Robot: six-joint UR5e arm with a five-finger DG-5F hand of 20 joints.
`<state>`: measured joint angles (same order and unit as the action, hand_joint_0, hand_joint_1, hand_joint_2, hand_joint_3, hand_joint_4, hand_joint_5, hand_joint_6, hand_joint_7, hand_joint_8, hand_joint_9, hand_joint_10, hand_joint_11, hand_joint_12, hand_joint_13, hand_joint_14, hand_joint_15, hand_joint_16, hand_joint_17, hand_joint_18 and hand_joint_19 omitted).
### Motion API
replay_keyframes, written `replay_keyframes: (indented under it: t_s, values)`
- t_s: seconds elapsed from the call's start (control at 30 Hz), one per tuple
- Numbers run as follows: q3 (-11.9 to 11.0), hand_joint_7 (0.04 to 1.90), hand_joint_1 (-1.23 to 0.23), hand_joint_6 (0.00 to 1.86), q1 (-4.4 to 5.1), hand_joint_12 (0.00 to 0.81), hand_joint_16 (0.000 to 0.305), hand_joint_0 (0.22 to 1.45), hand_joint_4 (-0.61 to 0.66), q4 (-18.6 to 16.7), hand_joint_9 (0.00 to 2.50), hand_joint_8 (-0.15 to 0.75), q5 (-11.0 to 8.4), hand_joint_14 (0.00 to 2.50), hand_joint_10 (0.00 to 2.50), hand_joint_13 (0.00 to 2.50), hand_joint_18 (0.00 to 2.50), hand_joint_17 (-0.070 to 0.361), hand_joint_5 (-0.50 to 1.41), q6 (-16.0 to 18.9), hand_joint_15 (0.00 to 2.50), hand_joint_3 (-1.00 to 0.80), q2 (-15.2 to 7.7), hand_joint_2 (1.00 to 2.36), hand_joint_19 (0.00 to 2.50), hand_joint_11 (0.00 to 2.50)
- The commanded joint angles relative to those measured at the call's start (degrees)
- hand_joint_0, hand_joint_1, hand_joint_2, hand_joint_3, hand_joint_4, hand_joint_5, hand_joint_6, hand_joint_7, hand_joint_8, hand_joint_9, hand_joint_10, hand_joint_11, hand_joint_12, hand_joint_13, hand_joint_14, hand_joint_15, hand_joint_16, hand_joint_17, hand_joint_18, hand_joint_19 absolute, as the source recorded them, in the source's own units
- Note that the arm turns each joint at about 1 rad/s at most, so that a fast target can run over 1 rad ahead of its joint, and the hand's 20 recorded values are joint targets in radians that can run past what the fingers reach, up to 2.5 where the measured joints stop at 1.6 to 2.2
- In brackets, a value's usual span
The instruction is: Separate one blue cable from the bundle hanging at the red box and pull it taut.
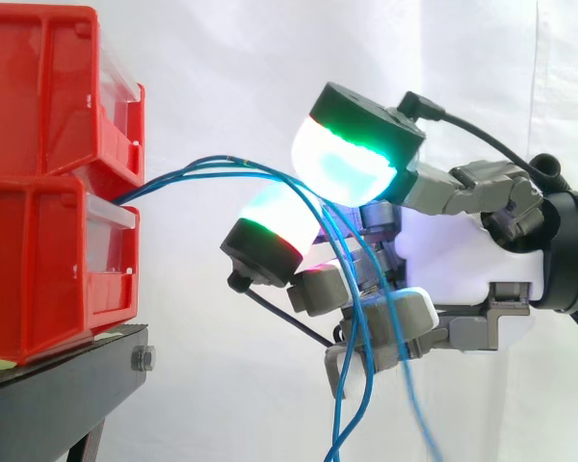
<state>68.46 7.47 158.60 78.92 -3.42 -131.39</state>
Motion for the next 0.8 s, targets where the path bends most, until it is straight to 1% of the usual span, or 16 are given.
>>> replay_keyframes:
  t_s: [0.0,0.13,0.17,0.2,0.23,0.27,0.33,0.4,0.47,0.5,0.57,0.6,0.63,0.67,0.7,0.77]
  values:
    - [0.0,1.17,-0.57,0.85,0.18,0.409,0.050,0.62,0.11,0.3,1.08,0.333,-0.08,0.03,0.02,1.21,0.95,0.112,-0.17,-0.2,1.08,-0.50,0.0,1.00,0.78,1.12]
    - [0.0,1.16,-0.60,0.86,0.44,0.410,0.050,0.65,0.10,0.4,1.06,0.333,-0.61,0.03,0.02,1.21,0.96,0.113,-0.18,-0.2,1.07,-0.48,0.0,1.00,0.77,1.11]
    - [0.0,1.14,-0.63,0.87,0.44,0.403,0.051,0.64,0.11,0.5,1.05,0.332,-0.79,0.03,0.02,1.21,0.96,0.114,-0.19,-0.2,1.07,-0.44,0.0,1.01,0.77,1.11]
    - [0.0,1.14,-0.68,0.87,0.44,0.408,0.051,0.64,0.10,0.4,1.04,0.336,-0.96,0.03,0.02,1.21,0.96,0.115,-0.19,-0.2,1.07,-0.38,0.0,1.01,0.76,1.12]
    - [0.0,1.13,-0.69,0.88,0.53,0.407,0.051,0.64,0.11,0.4,1.04,0.335,-1.05,0.03,0.02,1.21,0.96,0.115,-0.19,-0.2,1.07,-0.37,0.0,1.01,0.76,1.12]
    - [0.0,1.13,-0.72,0.88,0.53,0.409,0.051,0.64,0.11,0.5,1.03,0.334,-1.31,0.03,0.02,1.21,0.96,0.115,-0.20,-0.2,1.07,-0.35,0.0,1.01,0.76,1.13]
    - [0.0,1.12,-0.76,0.88,0.53,0.411,0.052,0.65,0.12,0.6,1.02,0.332,-1.58,0.03,0.02,1.21,0.96,0.117,-0.20,-0.3,1.07,-0.36,0.0,1.01,0.75,1.13]
    - [0.0,1.11,-0.83,0.88,0.53,0.408,0.052,0.66,0.14,0.8,1.01,0.329,-1.84,0.03,0.02,1.19,0.96,0.117,-0.21,-0.6,1.06,-0.50,0.0,1.00,0.74,1.14]
    - [0.0,1.11,-0.85,0.88,0.53,0.406,0.052,0.64,0.13,1.3,1.01,0.333,-2.19,0.03,0.02,1.19,0.96,0.117,-0.21,-1.3,1.06,-0.50,0.0,1.00,0.74,1.12]
    - [0.0,1.11,-0.84,0.88,0.53,0.408,0.052,0.64,0.14,1.4,1.01,0.327,-2.46,0.03,0.02,1.19,0.96,0.117,-0.21,-1.6,1.06,-0.50,0.0,1.00,0.74,1.13]
    - [0.0,1.10,-0.85,0.88,0.53,0.412,0.052,0.60,0.13,1.4,1.00,0.326,-3.86,0.03,0.02,1.19,0.95,0.117,-0.21,-2.7,1.06,-0.50,0.0,1.00,0.74,1.12]
    - [0.0,1.10,-0.84,0.88,0.53,0.412,0.052,0.59,0.13,1.4,1.00,0.329,-4.83,0.03,0.02,1.19,0.95,0.117,-0.20,-3.4,1.06,-0.50,0.0,1.00,0.74,1.13]
    - [0.0,1.10,-0.83,0.88,0.53,0.417,0.052,0.57,0.14,1.4,1.01,0.336,-5.09,0.03,0.02,1.19,0.96,0.118,-0.20,-3.5,1.06,-0.50,0.0,1.00,0.74,1.12]
    - [0.0,1.10,-0.78,0.87,0.53,0.425,0.053,0.55,0.14,1.4,1.01,0.337,-5.36,0.03,0.02,1.19,0.96,0.120,-0.20,-3.9,1.07,-0.50,0.0,1.00,0.73,1.11]
    - [0.0,1.10,-0.77,0.87,0.53,0.425,0.053,0.55,0.14,1.4,1.01,0.339,-5.36,0.03,0.02,1.19,0.96,0.120,-0.20,-3.9,1.05,-0.50,0.0,1.00,0.74,1.12]
    - [0.0,1.10,-0.69,0.87,0.53,0.425,0.053,0.54,0.14,1.7,1.03,0.348,-5.36,0.03,0.02,1.20,0.96,0.120,-0.19,-4.2,1.06,-0.50,0.0,1.00,0.74,1.13]
